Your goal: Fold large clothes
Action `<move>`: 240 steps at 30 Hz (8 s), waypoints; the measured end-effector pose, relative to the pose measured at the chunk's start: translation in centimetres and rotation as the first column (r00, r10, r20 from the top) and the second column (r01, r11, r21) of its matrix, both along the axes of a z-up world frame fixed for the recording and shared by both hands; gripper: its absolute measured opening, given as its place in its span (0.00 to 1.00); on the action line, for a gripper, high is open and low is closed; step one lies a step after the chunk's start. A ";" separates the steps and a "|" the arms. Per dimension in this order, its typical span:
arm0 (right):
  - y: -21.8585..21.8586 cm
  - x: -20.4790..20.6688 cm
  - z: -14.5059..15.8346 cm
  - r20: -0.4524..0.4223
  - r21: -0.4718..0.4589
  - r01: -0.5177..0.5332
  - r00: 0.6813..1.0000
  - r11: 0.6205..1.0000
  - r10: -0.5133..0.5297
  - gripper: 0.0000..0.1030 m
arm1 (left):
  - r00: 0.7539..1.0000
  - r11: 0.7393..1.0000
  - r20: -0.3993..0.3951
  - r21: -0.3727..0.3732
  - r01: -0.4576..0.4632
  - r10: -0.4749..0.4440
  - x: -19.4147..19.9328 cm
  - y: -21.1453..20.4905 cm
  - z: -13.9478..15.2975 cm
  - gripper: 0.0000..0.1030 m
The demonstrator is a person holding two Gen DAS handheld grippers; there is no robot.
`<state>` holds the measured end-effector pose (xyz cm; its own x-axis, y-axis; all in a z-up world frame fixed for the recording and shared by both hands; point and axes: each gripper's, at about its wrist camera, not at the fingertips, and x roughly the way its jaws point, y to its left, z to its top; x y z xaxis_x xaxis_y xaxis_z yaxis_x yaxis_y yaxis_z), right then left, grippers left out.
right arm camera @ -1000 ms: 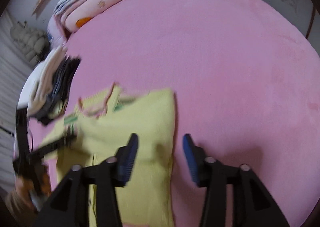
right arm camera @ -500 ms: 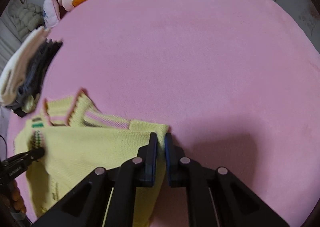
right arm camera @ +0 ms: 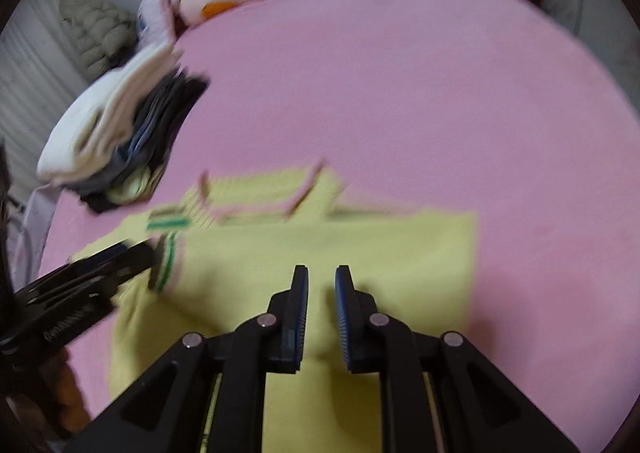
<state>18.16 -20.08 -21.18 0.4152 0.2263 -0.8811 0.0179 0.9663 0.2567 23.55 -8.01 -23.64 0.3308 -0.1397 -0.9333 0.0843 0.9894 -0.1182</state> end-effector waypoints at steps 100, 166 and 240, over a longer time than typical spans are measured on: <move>11.8 -3.9 5.1 0.019 0.033 0.001 1.000 0.999 -0.002 0.18 | 0.972 0.835 0.081 -0.531 -0.144 0.219 -1.4 15.9 4.6 0.07; -2.9 -1.2 3.9 0.049 0.017 0.132 0.990 0.991 -0.132 0.09 | 0.972 0.971 0.015 -0.048 -0.235 0.236 -4.3 14.7 -2.7 0.71; -0.5 -6.3 5.7 -0.038 0.018 0.203 0.979 0.979 -0.202 0.33 | 0.982 0.983 -0.088 -0.103 0.155 -0.165 -3.6 7.5 3.3 1.00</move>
